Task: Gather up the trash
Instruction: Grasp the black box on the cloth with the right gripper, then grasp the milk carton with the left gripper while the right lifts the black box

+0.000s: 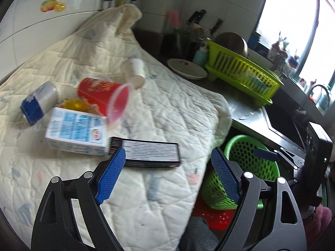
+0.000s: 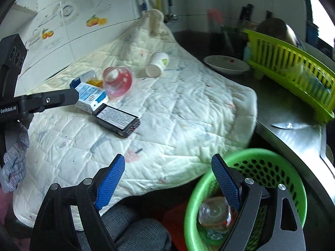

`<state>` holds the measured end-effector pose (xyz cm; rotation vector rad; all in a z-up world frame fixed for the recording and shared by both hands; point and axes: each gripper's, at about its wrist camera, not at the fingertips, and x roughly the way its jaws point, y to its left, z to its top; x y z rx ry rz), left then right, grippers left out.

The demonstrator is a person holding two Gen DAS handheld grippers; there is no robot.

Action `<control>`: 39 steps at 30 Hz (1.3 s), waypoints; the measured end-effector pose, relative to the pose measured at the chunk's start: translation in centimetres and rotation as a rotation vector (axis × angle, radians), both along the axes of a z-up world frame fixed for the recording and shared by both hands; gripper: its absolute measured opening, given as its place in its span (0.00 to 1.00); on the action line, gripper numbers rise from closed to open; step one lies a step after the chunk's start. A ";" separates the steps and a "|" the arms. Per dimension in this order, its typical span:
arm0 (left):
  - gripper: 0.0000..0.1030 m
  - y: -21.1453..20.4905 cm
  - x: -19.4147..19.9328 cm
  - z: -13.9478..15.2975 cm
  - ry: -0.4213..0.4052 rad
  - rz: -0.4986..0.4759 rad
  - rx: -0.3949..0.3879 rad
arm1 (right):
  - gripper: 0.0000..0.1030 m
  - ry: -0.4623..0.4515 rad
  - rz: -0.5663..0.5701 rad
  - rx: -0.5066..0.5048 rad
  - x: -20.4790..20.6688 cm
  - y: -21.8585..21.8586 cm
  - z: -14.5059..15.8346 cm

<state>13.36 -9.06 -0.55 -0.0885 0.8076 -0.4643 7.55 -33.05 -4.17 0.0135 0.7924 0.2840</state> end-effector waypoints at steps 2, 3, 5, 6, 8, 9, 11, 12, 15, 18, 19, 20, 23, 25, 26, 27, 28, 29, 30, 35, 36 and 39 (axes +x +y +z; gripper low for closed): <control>0.80 1.7 0.6 -0.1 0.013 0.046 -0.013 | 0.80 0.005 0.034 -0.004 0.9 1.2 -0.1; 0.80 2.4 0.8 -0.1 0.020 0.063 -0.018 | 0.80 0.007 0.049 -0.007 1.4 1.7 -0.2; 0.80 3.7 1.2 -0.2 0.028 0.099 -0.021 | 0.80 0.012 0.091 -0.009 2.3 2.9 -0.4; 0.80 4.3 1.4 -0.3 0.028 0.111 -0.018 | 0.80 0.016 0.111 -0.008 2.9 3.5 -0.5; 0.80 5.4 1.8 -0.3 0.025 0.130 -0.013 | 0.80 0.021 0.146 -0.014 3.8 4.6 -0.6; 0.80 5.9 2.0 -0.4 0.025 0.141 -0.010 | 0.80 0.028 0.171 -0.013 4.5 5.2 -0.7; 0.80 7.1 2.4 -0.6 0.025 0.158 -0.006 | 0.80 0.036 0.213 -0.017 5.7 6.4 -0.9; 0.80 7.6 2.5 -0.6 0.023 0.164 -0.001 | 0.80 0.039 0.231 -0.020 6.1 6.9 -1.0; 0.80 8.9 3.2 -0.9 0.023 0.171 0.018 | 0.80 0.053 0.300 -0.046 7.5 8.8 -1.5; 0.80 9.9 3.9 -1.1 0.020 0.150 0.031 | 0.80 0.069 0.353 -0.063 8.7 10.4 -2.2; 0.81 10.1 4.1 -1.2 0.016 0.139 0.034 | 0.80 0.074 0.373 -0.067 9.1 10.9 -2.5; 0.83 10.3 4.4 -1.2 0.010 0.109 0.040 | 0.80 0.078 0.387 -0.070 9.5 11.2 -2.7; 0.85 10.6 5.2 -1.3 -0.021 0.045 0.081 | 0.80 0.087 0.416 -0.090 10.5 12.2 -3.1; 0.87 10.6 5.9 -1.3 -0.037 -0.021 0.103 | 0.80 0.091 0.434 -0.109 11.0 12.7 -3.4; 0.88 10.5 6.2 -1.3 -0.043 -0.045 0.115 | 0.80 0.097 0.445 -0.113 11.2 12.9 -3.6; 0.88 10.5 6.5 -1.3 -0.050 -0.081 0.122 | 0.80 0.101 0.450 -0.119 11.5 13.1 -3.7; 0.88 10.4 6.9 -1.2 -0.059 -0.106 0.133 | 0.80 0.107 0.454 -0.129 11.8 13.3 -3.9; 0.88 10.3 7.2 -1.2 -0.064 -0.125 0.143 | 0.80 0.114 0.460 -0.130 12.0 13.4 -4.1; 0.88 10.2 7.6 -1.1 -0.071 -0.154 0.149 | 0.80 0.121 0.468 -0.130 12.2 13.6 -4.3; 0.91 10.3 9.8 -1.6 -0.066 -0.232 0.157 | 0.80 0.142 0.478 -0.155 12.9 14.2 -5.2; 0.91 10.4 10.3 -1.8 -0.057 -0.241 0.153 | 0.80 0.146 0.479 -0.156 13.1 14.3 -5.3; 0.91 10.7 11.5 -2.4 -0.062 -0.239 0.162 | 0.80 0.159 0.482 -0.163 13.7 14.6 -5.8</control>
